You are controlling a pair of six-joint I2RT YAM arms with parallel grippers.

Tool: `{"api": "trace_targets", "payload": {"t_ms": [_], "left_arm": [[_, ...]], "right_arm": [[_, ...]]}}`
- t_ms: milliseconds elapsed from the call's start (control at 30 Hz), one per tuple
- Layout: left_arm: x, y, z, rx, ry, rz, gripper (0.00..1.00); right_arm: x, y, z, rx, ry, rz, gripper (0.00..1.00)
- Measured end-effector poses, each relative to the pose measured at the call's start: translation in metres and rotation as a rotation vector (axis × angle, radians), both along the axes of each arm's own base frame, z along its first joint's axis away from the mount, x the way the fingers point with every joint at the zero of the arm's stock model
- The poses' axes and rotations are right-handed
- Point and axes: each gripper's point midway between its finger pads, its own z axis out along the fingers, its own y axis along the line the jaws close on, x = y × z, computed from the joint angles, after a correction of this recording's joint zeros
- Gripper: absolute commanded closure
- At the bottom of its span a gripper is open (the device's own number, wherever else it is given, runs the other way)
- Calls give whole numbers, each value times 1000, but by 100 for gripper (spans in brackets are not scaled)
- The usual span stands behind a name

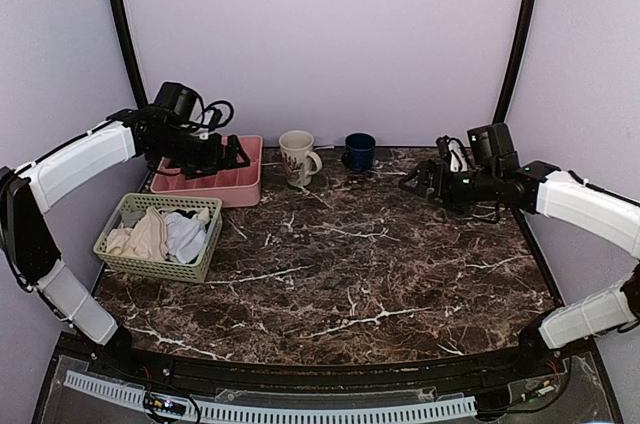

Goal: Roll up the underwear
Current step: Pick up the underwear from the bin.

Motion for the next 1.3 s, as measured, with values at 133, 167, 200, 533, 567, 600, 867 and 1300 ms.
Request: {"api": "trace_targets", "payload": {"t_ms": [133, 167, 200, 533, 567, 600, 867, 1300], "left_arm": [[9, 87, -9, -8, 27, 191, 1], [7, 107, -10, -8, 30, 237, 1], [4, 122, -10, -6, 31, 270, 1], [-47, 229, -67, 29, 178, 540, 9], [-51, 232, -77, 37, 207, 543, 9], [-53, 232, -82, 41, 222, 540, 8], [-43, 234, -100, 56, 250, 516, 13], [-33, 249, -130, 145, 300, 520, 78]], "right_arm": [[5, 7, -10, -22, 31, 35, 1], [5, 8, -13, -27, 41, 43, 1], [6, 9, -16, -31, 48, 50, 0], [4, 22, -36, -28, 117, 126, 0], [3, 24, -39, -25, 126, 132, 0], [3, 24, -40, -24, 132, 136, 1], [8, 36, -42, 0, 155, 176, 0], [19, 40, -28, -6, 118, 210, 0]]}}
